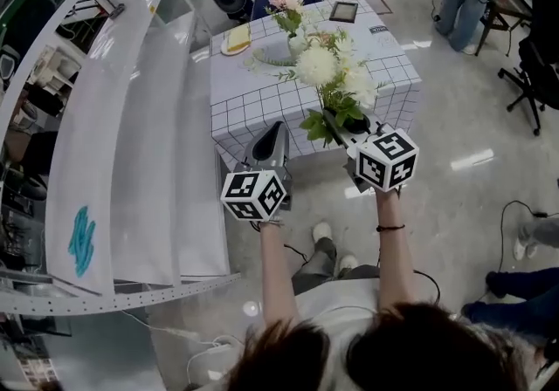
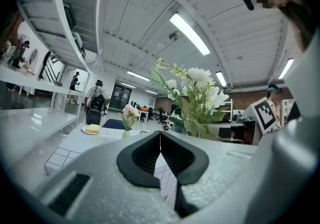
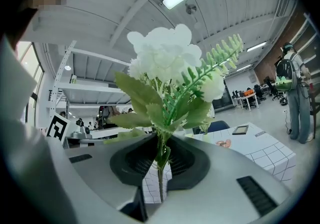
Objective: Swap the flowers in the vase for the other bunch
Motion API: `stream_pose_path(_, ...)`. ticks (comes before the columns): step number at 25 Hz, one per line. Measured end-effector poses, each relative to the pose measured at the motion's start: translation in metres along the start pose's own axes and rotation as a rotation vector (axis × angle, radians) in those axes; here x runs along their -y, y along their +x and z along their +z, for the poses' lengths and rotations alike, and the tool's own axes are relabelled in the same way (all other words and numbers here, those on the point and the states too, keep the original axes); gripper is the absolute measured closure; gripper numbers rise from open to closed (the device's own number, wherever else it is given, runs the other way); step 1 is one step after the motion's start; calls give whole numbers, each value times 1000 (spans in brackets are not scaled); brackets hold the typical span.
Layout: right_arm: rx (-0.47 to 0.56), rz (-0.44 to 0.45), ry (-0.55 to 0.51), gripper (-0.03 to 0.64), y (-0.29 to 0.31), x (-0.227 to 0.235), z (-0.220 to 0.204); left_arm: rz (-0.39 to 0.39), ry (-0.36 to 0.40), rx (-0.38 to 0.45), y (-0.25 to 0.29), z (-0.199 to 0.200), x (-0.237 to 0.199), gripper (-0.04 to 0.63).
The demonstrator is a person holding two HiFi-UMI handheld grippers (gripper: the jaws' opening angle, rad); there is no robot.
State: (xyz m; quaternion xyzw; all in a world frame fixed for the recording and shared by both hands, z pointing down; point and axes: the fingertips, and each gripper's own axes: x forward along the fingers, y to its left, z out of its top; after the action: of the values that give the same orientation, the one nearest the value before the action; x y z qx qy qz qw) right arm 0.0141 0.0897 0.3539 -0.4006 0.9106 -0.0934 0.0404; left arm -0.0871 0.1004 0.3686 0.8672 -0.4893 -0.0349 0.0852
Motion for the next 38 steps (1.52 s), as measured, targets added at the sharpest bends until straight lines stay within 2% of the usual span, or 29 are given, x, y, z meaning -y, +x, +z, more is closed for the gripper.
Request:
stream_pose_path(17,5,-99,23,561,66,52,6,-100,-8,-31,78,10,-53,583)
stream_pose_path(25,6,-129,26,561,94,60,4,-122,-2,-28,93,16,-82,583)
stream_pose_path(38,19,-161,34,561,114,65,4,-130,-6,-30,102,17,-105,583)
